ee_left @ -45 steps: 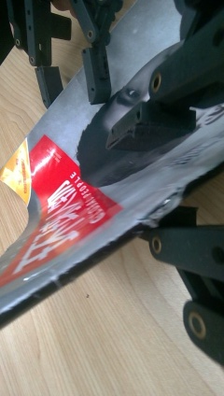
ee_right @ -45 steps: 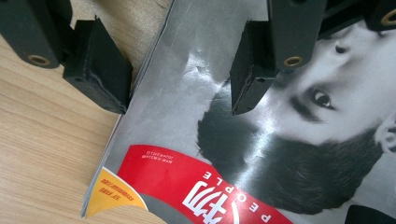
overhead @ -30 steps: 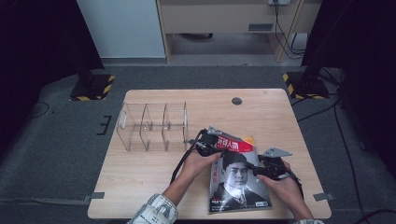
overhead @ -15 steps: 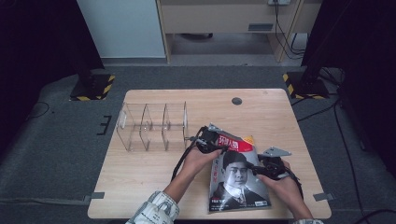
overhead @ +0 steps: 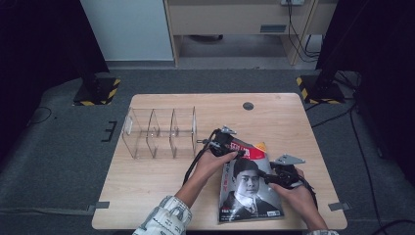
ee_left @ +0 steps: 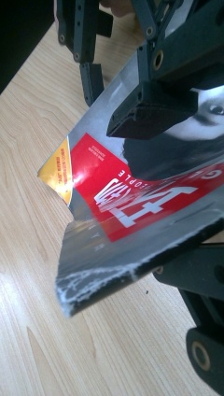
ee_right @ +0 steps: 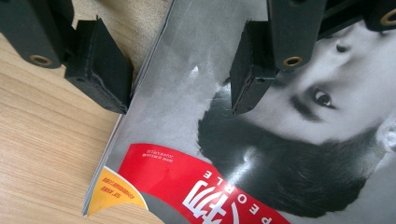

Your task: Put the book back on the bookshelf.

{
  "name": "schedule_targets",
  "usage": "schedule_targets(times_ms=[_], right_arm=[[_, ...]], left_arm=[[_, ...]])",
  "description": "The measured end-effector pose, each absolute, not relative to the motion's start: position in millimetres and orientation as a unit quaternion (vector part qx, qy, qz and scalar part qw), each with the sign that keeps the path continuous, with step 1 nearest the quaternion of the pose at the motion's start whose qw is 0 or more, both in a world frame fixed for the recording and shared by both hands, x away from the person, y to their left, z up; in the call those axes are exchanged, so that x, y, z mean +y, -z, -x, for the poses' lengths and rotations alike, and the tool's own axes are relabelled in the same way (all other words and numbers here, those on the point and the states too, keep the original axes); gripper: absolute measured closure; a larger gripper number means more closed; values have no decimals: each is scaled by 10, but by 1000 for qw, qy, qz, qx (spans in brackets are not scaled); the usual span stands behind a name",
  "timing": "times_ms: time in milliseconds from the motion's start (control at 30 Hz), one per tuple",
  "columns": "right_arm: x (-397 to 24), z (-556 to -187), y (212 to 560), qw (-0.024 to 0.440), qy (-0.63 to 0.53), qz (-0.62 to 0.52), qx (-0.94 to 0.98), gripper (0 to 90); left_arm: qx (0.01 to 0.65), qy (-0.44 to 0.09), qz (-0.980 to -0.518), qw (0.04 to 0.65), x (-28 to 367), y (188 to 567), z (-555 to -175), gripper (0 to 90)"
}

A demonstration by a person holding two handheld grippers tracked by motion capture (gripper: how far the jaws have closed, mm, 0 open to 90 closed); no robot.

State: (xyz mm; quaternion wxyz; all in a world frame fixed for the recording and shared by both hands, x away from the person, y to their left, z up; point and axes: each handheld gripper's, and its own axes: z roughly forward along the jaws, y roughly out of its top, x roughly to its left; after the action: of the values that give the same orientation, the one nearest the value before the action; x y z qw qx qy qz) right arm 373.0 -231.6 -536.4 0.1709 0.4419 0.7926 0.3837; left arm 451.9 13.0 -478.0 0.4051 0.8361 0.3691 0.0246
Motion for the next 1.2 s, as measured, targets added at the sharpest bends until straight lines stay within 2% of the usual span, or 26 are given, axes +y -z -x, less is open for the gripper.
schedule_targets(times_ms=[167,400,900,1200], right_arm=[[-2315,-3729,5364,171,-384,-442,792,394],[-2314,-3728,5364,171,-384,-443,792,396],[-2291,-3725,5365,164,-388,-434,797,402],[-2288,-3721,5364,164,-388,-434,797,400]], left_arm=[[366,-16,-839,403,126,4786,-4554,503],[363,-12,-842,399,108,4782,-4568,566],[358,-2,-849,388,56,4831,-4570,577],[376,-4,-839,394,96,4828,-4582,732]])
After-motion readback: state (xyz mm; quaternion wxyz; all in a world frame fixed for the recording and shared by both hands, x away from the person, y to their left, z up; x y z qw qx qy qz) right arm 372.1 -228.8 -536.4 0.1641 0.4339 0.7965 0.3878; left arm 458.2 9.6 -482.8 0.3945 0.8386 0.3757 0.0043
